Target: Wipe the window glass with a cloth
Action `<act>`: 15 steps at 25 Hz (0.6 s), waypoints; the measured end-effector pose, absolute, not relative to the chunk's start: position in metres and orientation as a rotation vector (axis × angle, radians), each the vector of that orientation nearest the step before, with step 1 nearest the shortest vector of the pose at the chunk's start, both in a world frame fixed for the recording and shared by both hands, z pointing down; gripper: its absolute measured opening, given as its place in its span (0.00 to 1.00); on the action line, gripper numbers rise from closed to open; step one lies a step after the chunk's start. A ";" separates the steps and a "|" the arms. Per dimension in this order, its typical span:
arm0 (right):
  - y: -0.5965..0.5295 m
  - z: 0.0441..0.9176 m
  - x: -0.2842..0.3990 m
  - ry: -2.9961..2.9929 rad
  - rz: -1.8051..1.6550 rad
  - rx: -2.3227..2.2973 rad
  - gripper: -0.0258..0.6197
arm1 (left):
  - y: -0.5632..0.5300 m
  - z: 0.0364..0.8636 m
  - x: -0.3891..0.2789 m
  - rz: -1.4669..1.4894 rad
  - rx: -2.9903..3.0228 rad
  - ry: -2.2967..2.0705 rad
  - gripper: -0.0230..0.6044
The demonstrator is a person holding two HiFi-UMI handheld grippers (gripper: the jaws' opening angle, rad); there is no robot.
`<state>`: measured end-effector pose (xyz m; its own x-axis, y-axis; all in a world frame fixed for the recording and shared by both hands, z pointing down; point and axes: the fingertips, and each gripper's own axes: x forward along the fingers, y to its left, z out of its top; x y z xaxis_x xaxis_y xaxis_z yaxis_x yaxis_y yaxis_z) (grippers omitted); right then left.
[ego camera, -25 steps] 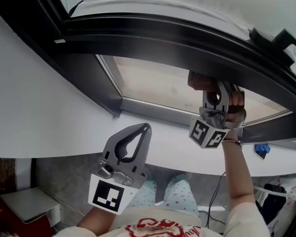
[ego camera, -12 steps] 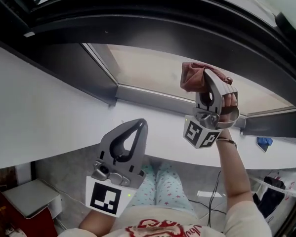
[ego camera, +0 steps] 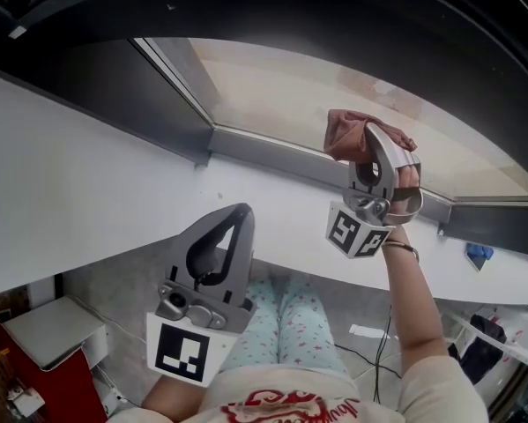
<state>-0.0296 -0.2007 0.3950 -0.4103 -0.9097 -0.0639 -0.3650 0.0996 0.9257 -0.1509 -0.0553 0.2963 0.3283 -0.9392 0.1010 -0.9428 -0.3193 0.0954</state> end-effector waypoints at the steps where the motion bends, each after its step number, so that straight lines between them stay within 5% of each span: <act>1: -0.202 0.402 -0.030 -1.844 -1.279 1.244 0.18 | -0.056 0.300 -0.151 0.044 2.442 -1.745 0.07; 15: -0.201 0.500 -0.043 -1.869 -1.112 1.145 0.18 | -0.055 0.322 -0.175 0.074 2.375 -1.762 0.07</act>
